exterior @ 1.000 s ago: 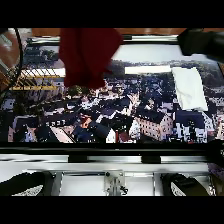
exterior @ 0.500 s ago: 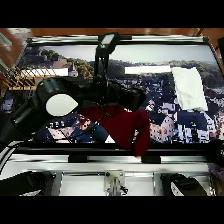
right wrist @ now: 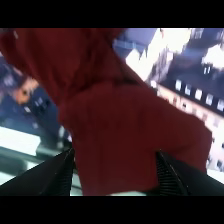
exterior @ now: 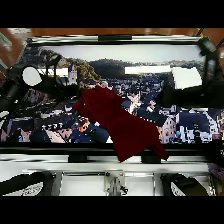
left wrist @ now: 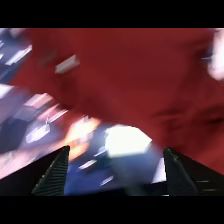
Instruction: Fold the shirts.
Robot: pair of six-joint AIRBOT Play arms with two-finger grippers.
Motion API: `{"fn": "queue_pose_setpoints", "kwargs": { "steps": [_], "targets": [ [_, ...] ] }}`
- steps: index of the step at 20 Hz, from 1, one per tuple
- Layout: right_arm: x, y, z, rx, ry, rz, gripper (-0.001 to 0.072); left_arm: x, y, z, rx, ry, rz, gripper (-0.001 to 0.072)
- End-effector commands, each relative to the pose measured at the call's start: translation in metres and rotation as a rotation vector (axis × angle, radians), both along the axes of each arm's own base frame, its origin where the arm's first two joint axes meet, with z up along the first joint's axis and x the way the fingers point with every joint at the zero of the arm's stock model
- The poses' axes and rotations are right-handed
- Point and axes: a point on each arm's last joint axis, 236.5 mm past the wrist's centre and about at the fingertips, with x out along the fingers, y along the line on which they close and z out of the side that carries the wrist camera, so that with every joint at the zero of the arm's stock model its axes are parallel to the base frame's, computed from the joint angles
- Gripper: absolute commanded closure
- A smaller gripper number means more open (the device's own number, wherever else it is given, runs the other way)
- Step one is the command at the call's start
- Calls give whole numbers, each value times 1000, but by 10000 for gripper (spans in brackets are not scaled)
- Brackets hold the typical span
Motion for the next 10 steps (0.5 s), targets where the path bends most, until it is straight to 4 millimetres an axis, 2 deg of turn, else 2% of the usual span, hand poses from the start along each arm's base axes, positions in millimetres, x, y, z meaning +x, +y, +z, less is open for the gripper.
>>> {"fn": "queue_pose_setpoints", "kwargs": {
  "steps": [1, 2, 4, 8, 10],
  "targets": [
    [-21, -5, -80, -47, 200, 21, 83, -36, 48, -77, -37, 222, 119, 3],
    [-27, -6, -93, -54, 232, 18, 83, -37, 43, -93, -89, 227, 164, 2],
    [-29, -6, -106, -45, 260, -4, 83, -27, 28, -110, -201, 195, 252, 2],
    [-26, -5, -108, -30, 258, -35, 83, -6, 12, -137, -265, 171, 330, 3],
    [-28, -5, -108, -28, 267, -40, 83, 7, -1, -145, -311, 153, 371, 5]
  ]
}}
